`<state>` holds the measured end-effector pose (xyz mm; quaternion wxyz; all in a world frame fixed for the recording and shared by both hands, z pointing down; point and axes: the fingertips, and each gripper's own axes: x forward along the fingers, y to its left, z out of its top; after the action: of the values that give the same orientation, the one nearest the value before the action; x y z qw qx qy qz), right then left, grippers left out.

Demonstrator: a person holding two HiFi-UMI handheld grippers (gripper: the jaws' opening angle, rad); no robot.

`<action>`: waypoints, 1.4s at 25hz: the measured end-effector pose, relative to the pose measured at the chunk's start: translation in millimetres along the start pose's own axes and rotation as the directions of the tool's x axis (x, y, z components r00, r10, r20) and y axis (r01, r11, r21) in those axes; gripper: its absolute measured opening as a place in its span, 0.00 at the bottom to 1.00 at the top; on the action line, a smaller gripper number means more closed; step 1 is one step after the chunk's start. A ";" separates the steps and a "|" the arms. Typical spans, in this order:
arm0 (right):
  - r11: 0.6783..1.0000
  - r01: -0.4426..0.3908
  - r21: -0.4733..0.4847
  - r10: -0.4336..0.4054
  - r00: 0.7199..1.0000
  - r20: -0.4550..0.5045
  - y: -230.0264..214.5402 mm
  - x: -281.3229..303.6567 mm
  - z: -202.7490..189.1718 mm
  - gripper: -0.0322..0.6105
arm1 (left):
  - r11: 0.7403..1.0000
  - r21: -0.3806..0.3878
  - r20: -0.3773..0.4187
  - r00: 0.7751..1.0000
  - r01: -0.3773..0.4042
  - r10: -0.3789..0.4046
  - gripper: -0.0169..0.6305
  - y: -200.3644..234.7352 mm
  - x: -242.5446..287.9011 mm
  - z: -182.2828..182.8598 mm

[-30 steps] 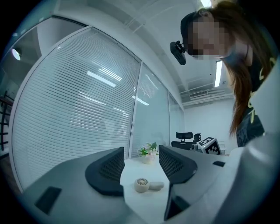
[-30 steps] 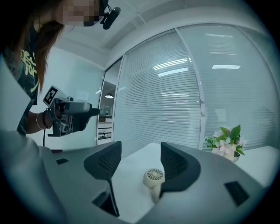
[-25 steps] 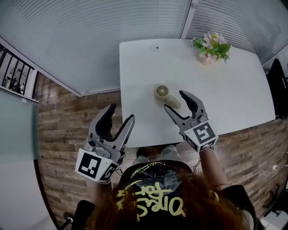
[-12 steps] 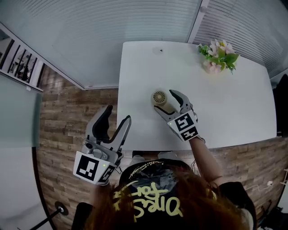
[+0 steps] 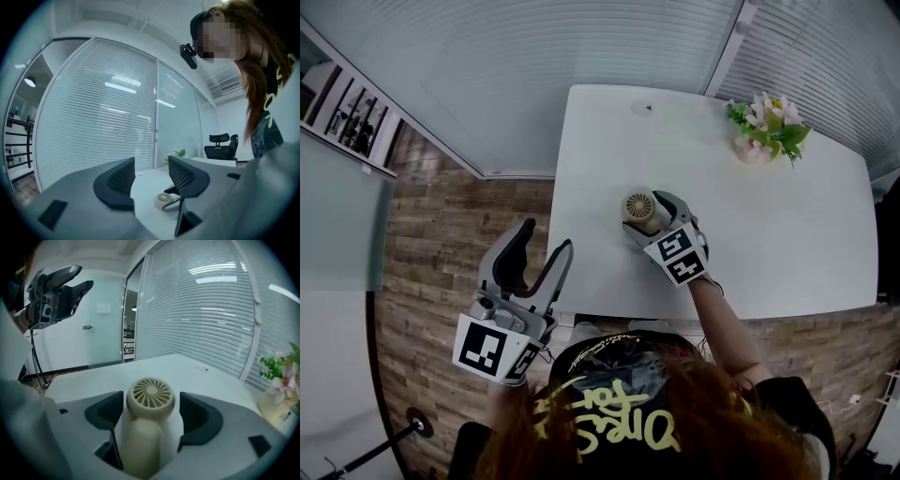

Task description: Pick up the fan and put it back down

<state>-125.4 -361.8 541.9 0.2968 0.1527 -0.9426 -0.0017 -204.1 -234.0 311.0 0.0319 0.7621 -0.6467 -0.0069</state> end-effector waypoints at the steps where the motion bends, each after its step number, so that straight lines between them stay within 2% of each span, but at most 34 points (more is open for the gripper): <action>1: 1.000 -0.001 0.013 0.001 1.000 -0.002 -0.8 1.4 -1.4 0.60 | 1.000 0.003 0.000 1.000 0.000 0.000 0.36 -0.1 -0.3 0.1; 7: 0.996 0.018 0.085 -0.018 1.000 -0.003 -2.0 5.2 -4.0 0.60 | 1.000 0.003 0.002 1.000 -0.005 0.005 0.36 4.5 -8.1 1.4; 14: 0.997 0.044 0.063 -0.044 0.999 0.002 3.0 4.7 0.2 0.57 | 1.000 0.004 0.007 1.000 0.010 -0.010 0.36 11.5 -13.6 3.5; 23: 0.992 0.110 0.068 -0.115 0.990 0.077 11.5 -15.7 18.3 0.56 | 0.998 0.002 0.003 0.998 0.061 -0.061 0.36 10.3 -17.6 1.6; 27: 0.981 0.180 0.071 -0.189 0.970 0.155 13.1 -35.5 37.5 0.56 | 0.995 0.008 0.008 0.995 0.096 -0.096 0.36 11.1 -21.8 4.8; 35: 0.951 0.292 0.101 -0.309 0.903 0.299 16.9 -88.6 77.4 0.56 | 0.982 0.018 0.016 0.982 0.190 -0.190 0.36 -0.4 -23.8 7.1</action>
<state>-104.8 -326.8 430.2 0.1364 0.3017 -0.9425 -0.0459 -208.0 -210.8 303.1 0.0189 0.8205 -0.5712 -0.0113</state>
